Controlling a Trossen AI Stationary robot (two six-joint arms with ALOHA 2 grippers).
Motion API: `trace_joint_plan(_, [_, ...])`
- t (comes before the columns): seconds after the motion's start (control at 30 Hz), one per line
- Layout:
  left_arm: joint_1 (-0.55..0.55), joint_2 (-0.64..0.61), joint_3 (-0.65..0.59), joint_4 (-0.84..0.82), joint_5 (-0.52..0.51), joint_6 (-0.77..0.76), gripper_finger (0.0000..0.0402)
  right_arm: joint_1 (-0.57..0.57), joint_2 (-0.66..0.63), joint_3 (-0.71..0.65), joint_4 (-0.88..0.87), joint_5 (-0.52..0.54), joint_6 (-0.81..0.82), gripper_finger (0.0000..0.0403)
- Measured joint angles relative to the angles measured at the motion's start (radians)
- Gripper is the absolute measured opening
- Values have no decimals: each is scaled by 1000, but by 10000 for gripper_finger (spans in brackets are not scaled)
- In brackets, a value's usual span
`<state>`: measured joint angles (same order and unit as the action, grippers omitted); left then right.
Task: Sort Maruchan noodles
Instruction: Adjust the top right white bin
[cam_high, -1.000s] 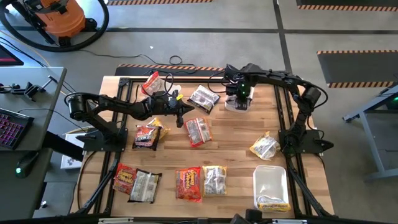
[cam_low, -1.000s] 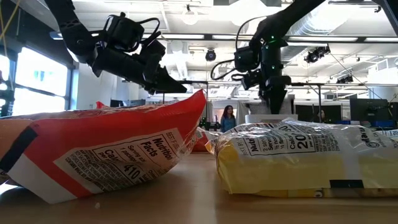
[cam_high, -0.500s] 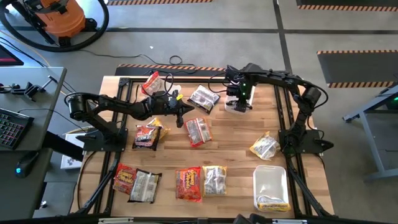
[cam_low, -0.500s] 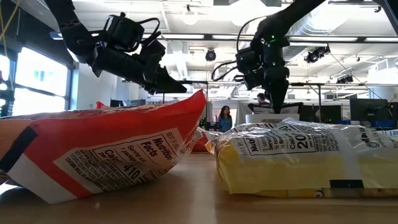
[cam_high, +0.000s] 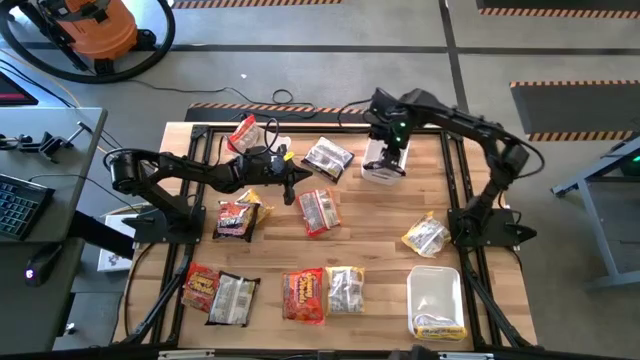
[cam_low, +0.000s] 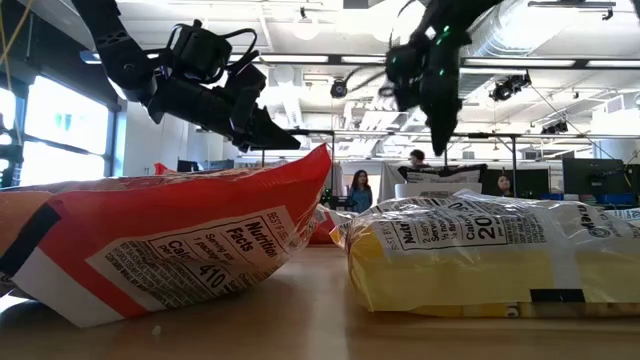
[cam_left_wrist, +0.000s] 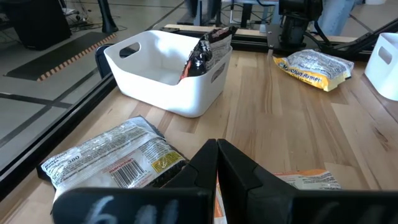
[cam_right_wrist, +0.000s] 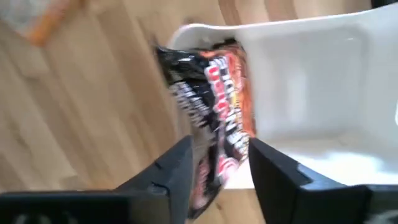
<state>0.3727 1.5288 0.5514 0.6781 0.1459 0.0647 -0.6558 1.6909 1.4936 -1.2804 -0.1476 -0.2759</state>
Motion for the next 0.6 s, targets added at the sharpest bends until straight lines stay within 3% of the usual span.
trace_joint_plan(0.2, [0, 0, 0, 0, 0, 0, 3, 122, -211, -277, 187, -29, 166, 15])
trace_joint_plan(0.37, [0, 0, 0, 0, 0, 0, 3, 235, -324, -535, 422, 20, 379, 23])
trace_joint_plan(0.6, [0, 0, 0, 13, 0, -5, 3, 262, -336, -708, 593, 241, 525, 2])
